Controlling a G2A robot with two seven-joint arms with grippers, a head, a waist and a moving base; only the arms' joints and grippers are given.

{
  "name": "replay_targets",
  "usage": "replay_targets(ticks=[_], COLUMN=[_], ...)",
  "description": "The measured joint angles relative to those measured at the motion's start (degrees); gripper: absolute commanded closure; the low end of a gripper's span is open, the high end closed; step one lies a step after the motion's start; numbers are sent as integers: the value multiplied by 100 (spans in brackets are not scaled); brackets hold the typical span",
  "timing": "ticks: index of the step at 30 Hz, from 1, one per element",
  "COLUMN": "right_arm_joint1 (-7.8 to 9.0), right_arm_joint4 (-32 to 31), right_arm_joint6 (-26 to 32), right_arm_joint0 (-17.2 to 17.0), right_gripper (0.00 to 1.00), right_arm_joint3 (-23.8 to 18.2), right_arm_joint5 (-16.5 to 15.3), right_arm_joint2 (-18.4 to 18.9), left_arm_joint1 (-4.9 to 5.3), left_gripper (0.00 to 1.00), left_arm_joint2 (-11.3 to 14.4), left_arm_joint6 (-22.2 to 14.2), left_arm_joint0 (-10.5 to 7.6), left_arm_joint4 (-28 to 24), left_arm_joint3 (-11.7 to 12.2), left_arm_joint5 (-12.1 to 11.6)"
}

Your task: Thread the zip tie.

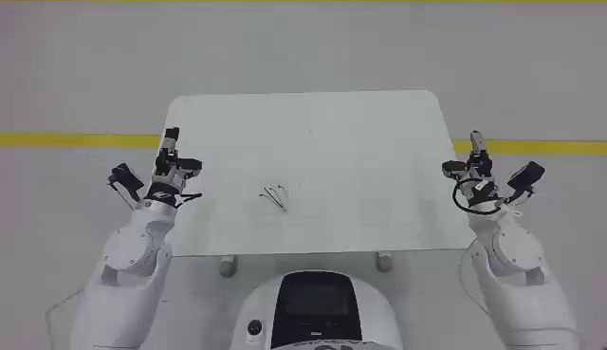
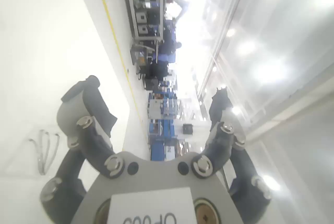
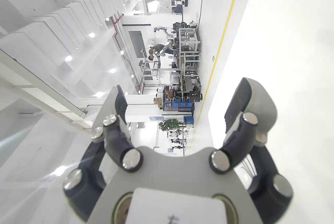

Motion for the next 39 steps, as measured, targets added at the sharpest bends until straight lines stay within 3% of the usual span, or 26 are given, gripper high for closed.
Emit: replay_targets(ticks=[4,16,17,22,24,39], right_arm_joint1=[0,0,0,0,0,0], right_arm_joint4=[0,0,0,0,0,0], right_arm_joint6=[0,0,0,0,0,0], right_arm_joint0=[0,0,0,0,0,0], right_gripper=[0,0,0,0,0,0], right_arm_joint3=[0,0,0,0,0,0], right_arm_joint5=[0,0,0,0,0,0], right_arm_joint2=[0,0,0,0,0,0], left_arm_joint1=[14,20,27,126,155,153], left_gripper=[0,0,0,0,0,0], left_arm_joint2=[116,147,170,439,521,518], left_arm_joint6=[-303,-418,-540,-1585,-2036,-1895], left_arm_joint0=[-46,-99,-144,-564,-646,-638], left_arm_joint4=[275,299,350,1167,1602,1499], left_arm_joint3=[-306,-319,-331,-397,-371,-370], left_arm_joint5=[246,264,349,1341,1496,1481])
